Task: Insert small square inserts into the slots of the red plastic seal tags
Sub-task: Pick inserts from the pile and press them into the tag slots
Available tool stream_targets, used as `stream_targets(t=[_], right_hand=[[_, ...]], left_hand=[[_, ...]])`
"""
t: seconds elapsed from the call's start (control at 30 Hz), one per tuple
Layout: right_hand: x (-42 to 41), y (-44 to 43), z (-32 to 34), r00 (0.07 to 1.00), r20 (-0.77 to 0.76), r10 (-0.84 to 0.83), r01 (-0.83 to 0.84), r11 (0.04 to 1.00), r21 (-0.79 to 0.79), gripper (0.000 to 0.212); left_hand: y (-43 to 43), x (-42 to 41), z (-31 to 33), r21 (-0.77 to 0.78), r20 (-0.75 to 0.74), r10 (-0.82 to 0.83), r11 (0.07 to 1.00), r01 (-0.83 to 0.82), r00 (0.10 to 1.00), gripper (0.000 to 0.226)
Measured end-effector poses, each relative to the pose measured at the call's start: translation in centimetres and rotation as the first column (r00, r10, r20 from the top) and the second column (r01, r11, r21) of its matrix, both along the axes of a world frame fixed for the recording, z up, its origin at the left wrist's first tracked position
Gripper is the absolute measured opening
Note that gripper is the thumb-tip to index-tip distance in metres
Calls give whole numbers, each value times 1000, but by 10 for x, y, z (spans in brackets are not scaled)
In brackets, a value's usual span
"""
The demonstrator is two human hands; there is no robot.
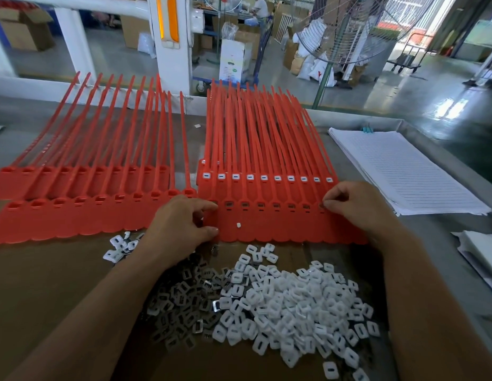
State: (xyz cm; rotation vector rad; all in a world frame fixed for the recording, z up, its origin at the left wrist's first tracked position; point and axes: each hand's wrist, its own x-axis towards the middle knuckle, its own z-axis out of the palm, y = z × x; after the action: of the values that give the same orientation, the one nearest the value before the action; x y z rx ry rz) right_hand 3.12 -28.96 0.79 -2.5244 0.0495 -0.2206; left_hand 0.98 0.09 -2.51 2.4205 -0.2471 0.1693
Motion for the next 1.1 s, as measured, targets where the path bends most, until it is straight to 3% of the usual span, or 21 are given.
stream_targets(t=[0.3, 0.43, 0.57, 0.8, 1.1], right_hand=[[3, -2, -4, 997, -25, 67, -68, 996, -56, 10], [2, -4, -3, 999, -7, 34, -34, 999, 14, 7], [1, -1, -2, 996, -23, 86, -85, 995, 56, 17], [2, -1, -2, 990, -14, 140, -140, 990, -9, 17], [6, 1, -10, 995, 66, 70, -71, 997, 14, 17]], left_hand=[[0, 0, 0, -1, 0, 1, 1000, -1, 1000, 46], [-1, 0, 1, 0, -6, 6, 1000, -6, 1000, 46], [0, 1, 1, 5, -4, 1, 1000, -1, 1000, 46], [0, 0, 1, 10, -2, -12, 1000, 12, 1000, 46], [0, -1, 1, 12, 7, -19, 1000, 19, 1000, 46]])
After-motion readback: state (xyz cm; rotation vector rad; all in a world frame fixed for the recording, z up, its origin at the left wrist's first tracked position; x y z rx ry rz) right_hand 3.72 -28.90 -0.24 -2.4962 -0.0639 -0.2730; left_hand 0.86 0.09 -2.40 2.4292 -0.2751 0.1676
